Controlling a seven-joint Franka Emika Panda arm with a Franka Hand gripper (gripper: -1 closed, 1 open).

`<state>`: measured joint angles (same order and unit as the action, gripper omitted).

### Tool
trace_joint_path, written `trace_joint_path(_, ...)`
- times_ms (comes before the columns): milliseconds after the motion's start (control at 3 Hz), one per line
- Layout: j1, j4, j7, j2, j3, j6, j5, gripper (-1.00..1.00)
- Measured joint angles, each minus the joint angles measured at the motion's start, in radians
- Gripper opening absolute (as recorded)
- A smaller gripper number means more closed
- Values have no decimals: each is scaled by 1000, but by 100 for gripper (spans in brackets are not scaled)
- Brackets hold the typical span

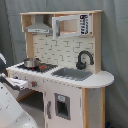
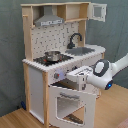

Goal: Play with the kitchen

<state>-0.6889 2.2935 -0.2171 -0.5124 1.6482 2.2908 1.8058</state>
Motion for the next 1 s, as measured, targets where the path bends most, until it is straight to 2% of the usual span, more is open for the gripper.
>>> trace_joint_path(333,20,61,-77,-1,-22,0,33,100)
trace_joint_path(667,28,115,-115,-1,-91,24,55,100)
trace_joint_path(1000,20,131,-127,0,-133,107,100,100)
